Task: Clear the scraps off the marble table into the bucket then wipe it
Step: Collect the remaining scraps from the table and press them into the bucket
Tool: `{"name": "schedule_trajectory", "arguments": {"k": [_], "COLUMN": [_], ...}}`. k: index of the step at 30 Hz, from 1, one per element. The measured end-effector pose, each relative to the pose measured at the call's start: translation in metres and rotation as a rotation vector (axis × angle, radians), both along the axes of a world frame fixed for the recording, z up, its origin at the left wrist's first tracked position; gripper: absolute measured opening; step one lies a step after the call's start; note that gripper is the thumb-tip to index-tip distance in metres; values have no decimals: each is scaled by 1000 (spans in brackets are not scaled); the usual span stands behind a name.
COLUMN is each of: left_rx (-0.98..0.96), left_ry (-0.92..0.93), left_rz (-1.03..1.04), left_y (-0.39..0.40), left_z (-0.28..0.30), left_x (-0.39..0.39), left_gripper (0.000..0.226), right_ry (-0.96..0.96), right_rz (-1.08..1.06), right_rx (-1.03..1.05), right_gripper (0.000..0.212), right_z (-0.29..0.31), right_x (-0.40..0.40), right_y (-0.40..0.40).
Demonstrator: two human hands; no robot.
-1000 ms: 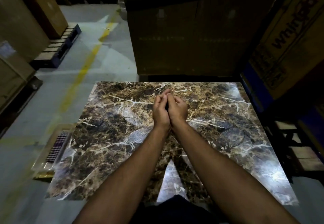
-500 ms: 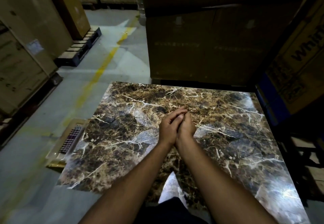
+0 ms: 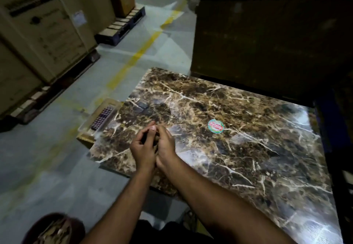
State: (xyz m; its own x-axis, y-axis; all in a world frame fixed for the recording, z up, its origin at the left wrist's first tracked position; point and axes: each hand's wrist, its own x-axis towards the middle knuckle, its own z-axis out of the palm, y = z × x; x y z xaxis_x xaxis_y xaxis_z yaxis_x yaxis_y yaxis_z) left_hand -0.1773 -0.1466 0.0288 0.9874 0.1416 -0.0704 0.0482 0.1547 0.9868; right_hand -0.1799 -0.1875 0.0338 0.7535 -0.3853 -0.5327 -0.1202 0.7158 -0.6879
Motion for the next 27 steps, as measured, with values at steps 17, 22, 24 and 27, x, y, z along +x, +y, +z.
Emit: {"name": "schedule_trajectory", "arguments": {"k": [17, 22, 24, 27], "left_rx": [-207, -261, -325, -342], "left_ry": [90, 129, 151, 180], "left_rz": [776, 931, 981, 1044], "left_y": [401, 506, 532, 556], "left_z": [-9, -19, -29, -47], "left_x": [-32, -59, -67, -76], "left_gripper": [16, 22, 25, 25], "right_ry": [75, 84, 119, 191], "right_rz": [645, 829, 884, 934], "right_rx": [146, 68, 33, 10], "right_gripper": [22, 19, 17, 23], "right_z": [-11, -19, -27, -46], "right_x": [-6, -26, -31, -35], "right_y": [408, 513, 543, 571]}}
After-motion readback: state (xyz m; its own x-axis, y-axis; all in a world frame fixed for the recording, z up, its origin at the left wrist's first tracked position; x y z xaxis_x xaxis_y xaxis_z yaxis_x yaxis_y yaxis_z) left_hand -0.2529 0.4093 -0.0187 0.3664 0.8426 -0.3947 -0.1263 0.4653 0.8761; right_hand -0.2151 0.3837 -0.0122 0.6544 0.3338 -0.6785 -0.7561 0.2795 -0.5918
